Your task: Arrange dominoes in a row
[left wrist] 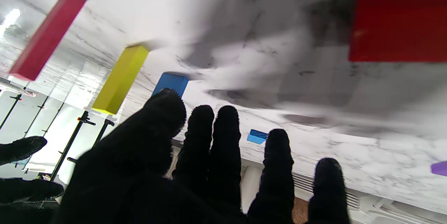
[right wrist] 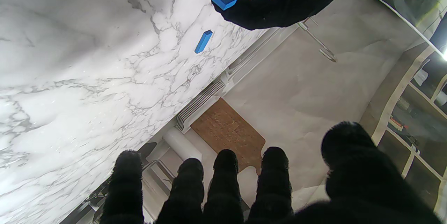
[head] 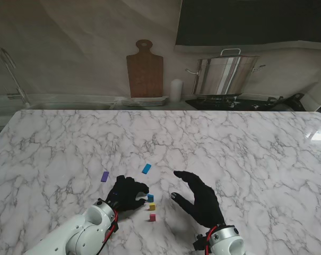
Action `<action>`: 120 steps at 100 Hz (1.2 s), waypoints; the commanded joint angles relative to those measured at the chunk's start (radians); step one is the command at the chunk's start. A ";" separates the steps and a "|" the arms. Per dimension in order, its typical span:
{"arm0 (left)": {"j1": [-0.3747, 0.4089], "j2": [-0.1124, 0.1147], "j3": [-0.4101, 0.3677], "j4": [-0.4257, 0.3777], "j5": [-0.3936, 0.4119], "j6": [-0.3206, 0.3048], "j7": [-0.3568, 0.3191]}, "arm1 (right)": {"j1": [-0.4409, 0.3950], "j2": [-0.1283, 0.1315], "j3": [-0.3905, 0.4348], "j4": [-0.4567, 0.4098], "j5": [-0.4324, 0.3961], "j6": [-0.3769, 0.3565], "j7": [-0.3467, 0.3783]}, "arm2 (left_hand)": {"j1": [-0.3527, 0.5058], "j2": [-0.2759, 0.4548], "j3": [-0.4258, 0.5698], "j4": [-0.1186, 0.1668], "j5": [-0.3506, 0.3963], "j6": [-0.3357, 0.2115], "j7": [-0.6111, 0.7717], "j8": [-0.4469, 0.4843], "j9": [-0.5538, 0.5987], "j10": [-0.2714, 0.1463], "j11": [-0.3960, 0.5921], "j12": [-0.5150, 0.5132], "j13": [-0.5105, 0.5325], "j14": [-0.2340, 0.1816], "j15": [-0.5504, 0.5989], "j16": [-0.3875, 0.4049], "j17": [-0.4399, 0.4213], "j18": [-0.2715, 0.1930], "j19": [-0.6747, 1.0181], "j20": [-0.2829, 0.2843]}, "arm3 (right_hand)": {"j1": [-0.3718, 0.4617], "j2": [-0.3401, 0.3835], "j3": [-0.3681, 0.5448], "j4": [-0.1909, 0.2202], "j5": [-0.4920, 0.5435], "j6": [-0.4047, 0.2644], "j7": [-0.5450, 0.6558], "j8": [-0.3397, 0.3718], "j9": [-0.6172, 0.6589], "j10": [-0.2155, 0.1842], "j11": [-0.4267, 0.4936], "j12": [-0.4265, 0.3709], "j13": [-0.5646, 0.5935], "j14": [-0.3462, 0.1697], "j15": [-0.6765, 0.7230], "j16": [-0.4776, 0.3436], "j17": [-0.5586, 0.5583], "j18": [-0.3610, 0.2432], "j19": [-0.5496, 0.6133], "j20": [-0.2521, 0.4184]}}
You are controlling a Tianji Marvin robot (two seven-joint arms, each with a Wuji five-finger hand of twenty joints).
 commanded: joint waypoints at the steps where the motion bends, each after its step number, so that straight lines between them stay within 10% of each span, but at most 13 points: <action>1: -0.001 -0.002 0.009 0.002 -0.008 0.003 -0.008 | -0.006 0.000 0.001 -0.004 0.000 0.006 0.001 | 0.017 -0.003 0.007 0.004 0.012 -0.024 -0.015 -0.018 -0.032 -0.010 0.000 -0.009 -0.016 0.018 -0.001 -0.008 -0.024 -0.012 -0.018 0.027 | 0.035 0.029 -0.015 0.026 -0.030 -0.019 0.010 0.015 -0.039 -0.013 0.011 0.006 -0.010 -0.025 -0.019 -0.013 -0.004 -0.032 0.003 0.013; 74: -0.023 -0.013 0.043 0.025 -0.031 0.027 0.031 | -0.006 0.000 0.001 -0.002 0.001 0.006 0.000 | 0.174 0.036 -0.285 0.016 0.062 -0.132 0.358 0.107 -0.006 -0.026 0.066 0.060 -0.015 0.021 0.006 -0.003 -0.024 -0.013 -0.025 0.047 | 0.035 0.029 -0.016 0.026 -0.031 -0.020 0.010 0.015 -0.041 -0.012 0.010 0.005 -0.011 -0.026 -0.019 -0.014 -0.003 -0.032 0.003 0.014; 110: -0.021 -0.009 0.039 0.018 -0.023 0.027 0.016 | -0.005 0.000 0.002 -0.002 0.001 0.006 0.003 | 0.162 0.022 -0.267 0.021 0.025 -0.071 0.156 -0.021 -0.040 -0.020 0.045 0.053 -0.026 0.023 -0.001 -0.005 -0.024 -0.014 -0.027 0.048 | 0.035 0.028 -0.016 0.026 -0.031 -0.019 0.010 0.015 -0.039 -0.013 0.011 0.006 -0.010 -0.026 -0.019 -0.013 -0.003 -0.031 0.002 0.014; 120: -0.017 -0.006 0.032 0.013 -0.015 0.022 0.007 | -0.006 0.000 0.002 -0.003 0.001 0.006 0.003 | 0.073 0.016 -0.121 -0.001 0.019 -0.044 0.022 -0.021 -0.063 -0.015 0.028 0.041 -0.034 0.023 -0.006 -0.008 -0.024 -0.014 -0.033 0.048 | 0.035 0.028 -0.016 0.026 -0.031 -0.019 0.010 0.015 -0.040 -0.014 0.011 0.006 -0.010 -0.026 -0.019 -0.013 -0.003 -0.031 0.002 0.014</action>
